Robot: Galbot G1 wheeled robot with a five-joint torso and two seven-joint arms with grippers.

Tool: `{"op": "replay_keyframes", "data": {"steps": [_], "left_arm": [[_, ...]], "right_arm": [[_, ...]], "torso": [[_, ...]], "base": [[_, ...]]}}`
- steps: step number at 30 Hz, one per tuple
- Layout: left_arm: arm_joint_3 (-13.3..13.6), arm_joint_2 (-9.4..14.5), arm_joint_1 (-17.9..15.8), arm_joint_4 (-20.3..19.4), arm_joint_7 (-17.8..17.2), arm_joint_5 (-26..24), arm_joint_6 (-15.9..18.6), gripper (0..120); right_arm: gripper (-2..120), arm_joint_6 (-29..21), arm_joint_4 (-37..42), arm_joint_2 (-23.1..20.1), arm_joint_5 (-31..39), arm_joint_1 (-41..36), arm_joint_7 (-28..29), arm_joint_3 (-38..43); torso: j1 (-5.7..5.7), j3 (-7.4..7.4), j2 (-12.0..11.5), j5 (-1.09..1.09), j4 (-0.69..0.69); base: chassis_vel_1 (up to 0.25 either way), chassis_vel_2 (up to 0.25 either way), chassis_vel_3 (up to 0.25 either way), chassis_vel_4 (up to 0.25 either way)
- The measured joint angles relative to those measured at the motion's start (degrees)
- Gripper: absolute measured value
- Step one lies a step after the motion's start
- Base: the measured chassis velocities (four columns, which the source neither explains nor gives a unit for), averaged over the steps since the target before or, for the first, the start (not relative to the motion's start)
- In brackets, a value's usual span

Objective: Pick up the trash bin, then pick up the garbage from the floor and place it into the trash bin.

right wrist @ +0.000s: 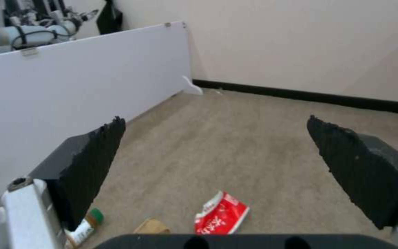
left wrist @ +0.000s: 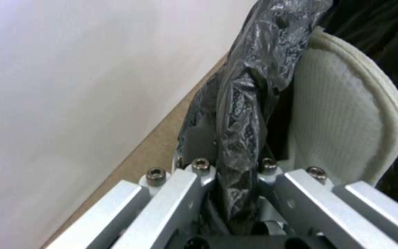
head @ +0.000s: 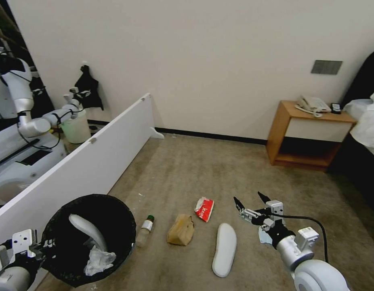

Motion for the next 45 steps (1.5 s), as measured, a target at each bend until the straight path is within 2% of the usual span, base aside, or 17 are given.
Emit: {"op": "replay_keyframes", "data": {"steps": [20, 30, 31, 34, 37, 45], "left_arm": [[0.3, -0.3, -0.3, 0.5, -0.1, 0.8, 0.0, 3], [0.2, -0.4, -0.2, 0.8, -0.3, 1.4, -0.3, 3], [0.1, -0.5, 0.0, 0.7, -0.4, 1.4, -0.4, 3], [0.0, -0.6, 0.0, 0.4, -0.6, 1.4, -0.4, 3], [0.0, -0.8, 0.1, 0.0, -0.8, 1.4, -0.4, 3], [-0.3, -1.8, 0.5, -0.9, -1.1, 1.4, -0.3, 3]], "right_arm": [[100, 1.2, -1.2, -1.3, -1.8, -1.3, 0.7, -1.2], [100, 3.5, -1.1, -2.2, -1.7, -1.5, 0.5, -5.4], [100, 6.2, -2.5, -2.6, -1.7, -1.2, -1.8, -8.0], [100, 7.8, -4.0, -2.7, -1.8, -0.4, -3.3, -9.9], [100, 8.7, -5.6, -2.6, -1.8, 0.5, -4.2, -12.3], [100, 9.5, -8.4, -2.5, -2.0, 1.5, -6.1, -15.6]], "torso": [[0.0, 0.0, 0.0, 0.0, -0.01], [0.0, 0.0, 0.0, 0.0, -0.03], [0.0, 0.01, 0.0, 0.0, 0.01], [0.0, 0.0, 0.0, -0.02, -0.02], [0.0, 0.01, 0.0, 0.03, 0.0], [0.0, 0.0, 0.0, 0.0, 0.0]], "base": [[0.042, 0.044, 0.049, 0.047], [0.0, 0.0, 0.0, 0.0], [0.0, 0.0, 0.0, 0.0], [0.0, 0.0, 0.0, 0.0], [0.0, 0.0, 0.0, 0.0], [0.0, 0.0, 0.0, 0.0]]}}
